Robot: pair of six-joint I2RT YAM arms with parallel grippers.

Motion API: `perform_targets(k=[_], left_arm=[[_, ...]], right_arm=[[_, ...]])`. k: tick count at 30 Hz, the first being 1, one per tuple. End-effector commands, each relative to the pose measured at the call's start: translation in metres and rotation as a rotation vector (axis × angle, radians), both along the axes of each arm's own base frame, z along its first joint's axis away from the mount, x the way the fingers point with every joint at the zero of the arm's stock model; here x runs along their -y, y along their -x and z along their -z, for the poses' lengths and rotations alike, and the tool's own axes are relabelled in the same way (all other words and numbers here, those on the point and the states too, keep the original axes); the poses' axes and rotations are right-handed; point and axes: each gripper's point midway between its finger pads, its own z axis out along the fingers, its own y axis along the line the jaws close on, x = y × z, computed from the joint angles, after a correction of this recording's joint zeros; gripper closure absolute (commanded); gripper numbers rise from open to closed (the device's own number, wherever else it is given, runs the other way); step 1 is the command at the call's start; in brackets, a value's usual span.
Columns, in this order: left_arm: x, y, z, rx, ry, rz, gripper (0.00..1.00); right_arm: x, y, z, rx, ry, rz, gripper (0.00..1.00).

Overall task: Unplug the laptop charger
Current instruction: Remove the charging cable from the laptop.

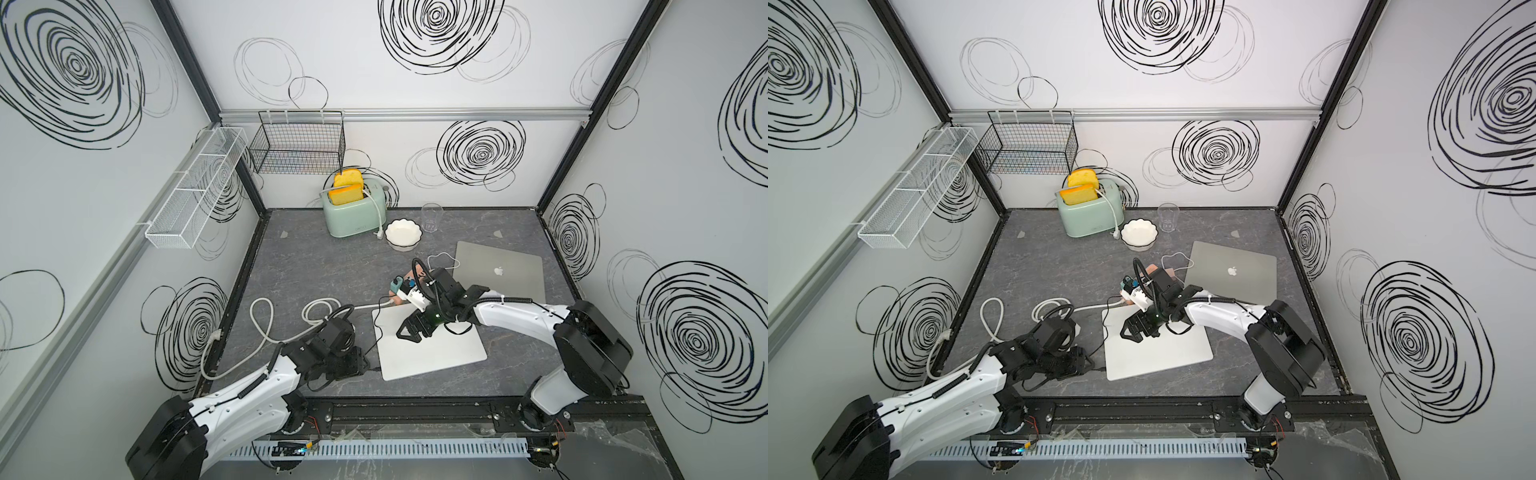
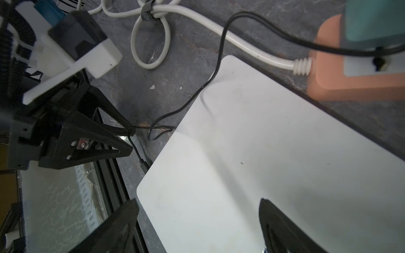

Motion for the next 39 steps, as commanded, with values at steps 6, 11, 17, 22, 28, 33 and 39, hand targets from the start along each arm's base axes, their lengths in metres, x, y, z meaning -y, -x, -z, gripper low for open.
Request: perform_targets(k=[6,11,17,22,28,33,39], left_arm=[[0.001,-0.006,0.002,0.035,0.043,-0.080,0.67],[0.002,-0.016,0.002,0.056,0.027,-0.090,0.75],[0.000,-0.023,-0.002,0.069,-0.017,-0.090,0.91],[-0.010,-0.029,-0.008,0.095,-0.058,-0.123,0.95],[-0.023,-0.037,-0.012,0.114,-0.095,-0.161,1.00],[-0.026,-0.042,-0.015,0.121,-0.102,-0.179,1.00],[-0.014,-0.053,-0.032,0.151,-0.061,-0.139,0.68]], right_arm=[[0.008,0.006,0.025,-0.028,0.049,0.006,0.10],[0.016,0.007,0.036,-0.034,0.104,0.010,0.10],[0.023,0.010,0.043,-0.049,0.134,0.021,0.10],[0.038,0.009,0.057,-0.062,0.190,0.051,0.10],[0.046,-0.004,0.056,-0.068,0.187,0.099,0.10],[0.044,-0.009,0.048,-0.054,0.170,0.109,0.10],[0.035,-0.031,0.013,-0.001,0.118,0.131,0.10]])
